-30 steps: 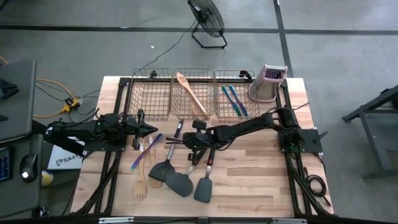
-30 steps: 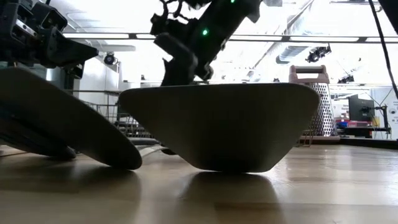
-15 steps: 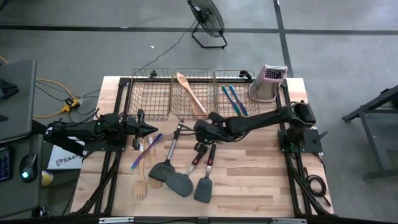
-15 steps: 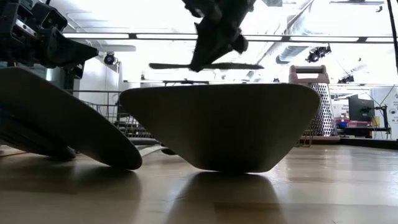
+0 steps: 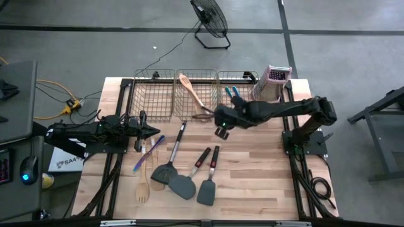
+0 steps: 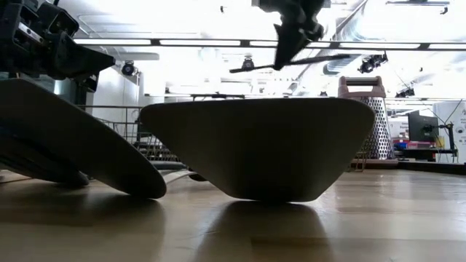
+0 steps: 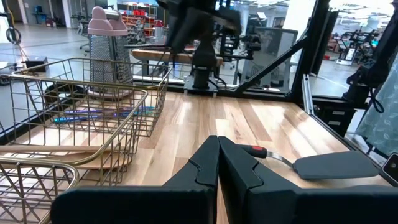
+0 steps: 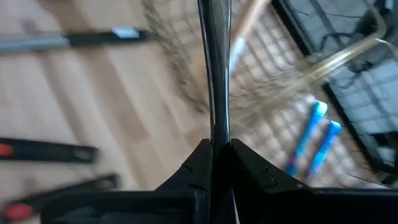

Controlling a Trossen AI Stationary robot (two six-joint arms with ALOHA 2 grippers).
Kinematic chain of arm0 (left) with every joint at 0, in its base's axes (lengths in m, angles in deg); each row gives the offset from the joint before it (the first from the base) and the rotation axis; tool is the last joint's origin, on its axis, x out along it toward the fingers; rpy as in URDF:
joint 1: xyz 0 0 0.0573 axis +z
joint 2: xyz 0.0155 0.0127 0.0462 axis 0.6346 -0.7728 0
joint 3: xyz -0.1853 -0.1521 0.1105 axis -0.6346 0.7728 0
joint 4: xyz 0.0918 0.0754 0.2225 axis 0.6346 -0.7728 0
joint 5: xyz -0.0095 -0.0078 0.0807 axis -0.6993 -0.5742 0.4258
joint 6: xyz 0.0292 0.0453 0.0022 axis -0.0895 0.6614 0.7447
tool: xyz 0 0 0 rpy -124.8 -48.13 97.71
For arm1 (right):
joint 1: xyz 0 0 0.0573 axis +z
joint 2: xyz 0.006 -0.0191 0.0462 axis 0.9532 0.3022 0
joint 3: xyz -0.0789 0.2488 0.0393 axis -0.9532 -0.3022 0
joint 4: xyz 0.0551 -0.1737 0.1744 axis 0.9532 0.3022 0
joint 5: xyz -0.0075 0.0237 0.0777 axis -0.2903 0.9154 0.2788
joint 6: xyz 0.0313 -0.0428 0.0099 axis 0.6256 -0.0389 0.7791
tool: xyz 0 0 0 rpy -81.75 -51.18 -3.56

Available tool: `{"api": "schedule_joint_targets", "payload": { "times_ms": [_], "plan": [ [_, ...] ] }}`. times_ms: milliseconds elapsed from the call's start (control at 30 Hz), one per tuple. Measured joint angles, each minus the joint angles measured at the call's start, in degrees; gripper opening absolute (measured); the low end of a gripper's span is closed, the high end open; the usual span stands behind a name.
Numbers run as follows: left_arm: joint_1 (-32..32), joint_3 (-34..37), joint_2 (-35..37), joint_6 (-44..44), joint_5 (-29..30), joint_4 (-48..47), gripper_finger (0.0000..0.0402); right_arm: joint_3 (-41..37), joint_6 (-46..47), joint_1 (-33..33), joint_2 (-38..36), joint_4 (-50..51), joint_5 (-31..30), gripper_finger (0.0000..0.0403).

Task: Pick & Place Kitchen Items
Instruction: Put the black knife into the right wire basket

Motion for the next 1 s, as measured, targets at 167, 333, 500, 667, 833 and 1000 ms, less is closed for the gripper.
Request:
{"api": "schedule_joint_targets", "payload": {
  "times_ms": [167, 333, 500, 667, 833, 1000],
  "plan": [
    [0.0, 0.0, 0.0, 0.0, 0.0, 0.0, 0.0003, -4.2, -5.0, -5.5, -4.1, 0.9, 0.0, 0.0029],
    [0.0, 0.0, 0.0, 0.0, 0.0, 0.0, 0.0003, -8.6, -7.9, -12.4, -7.8, 0.7, 0.4, 0.0029],
    [0.0, 0.0, 0.0, 0.0, 0.0, 0.0, 0.0003, -11.1, -8.4, -19.3, -8.4, 0.3, 4.4, 0.0029],
    [0.0, 0.0, 0.0, 0.0, 0.0, 0.0, 0.0003, -13.3, -9.3, -25.4, -8.5, -3.2, 9.4, 0.0029],
    [0.0, 0.0, 0.0, 0.0, 0.0, 0.0, 0.0003, -16.3, -9.0, -30.8, -8.4, -8.3, 11.9, 0.0034],
    [0.0, 0.0, 0.0, 0.0, 0.0, 0.0, 0.0003, -17.7, -7.2, -34.4, -5.8, -10.9, 14.2, 0.003]
  ]
}}
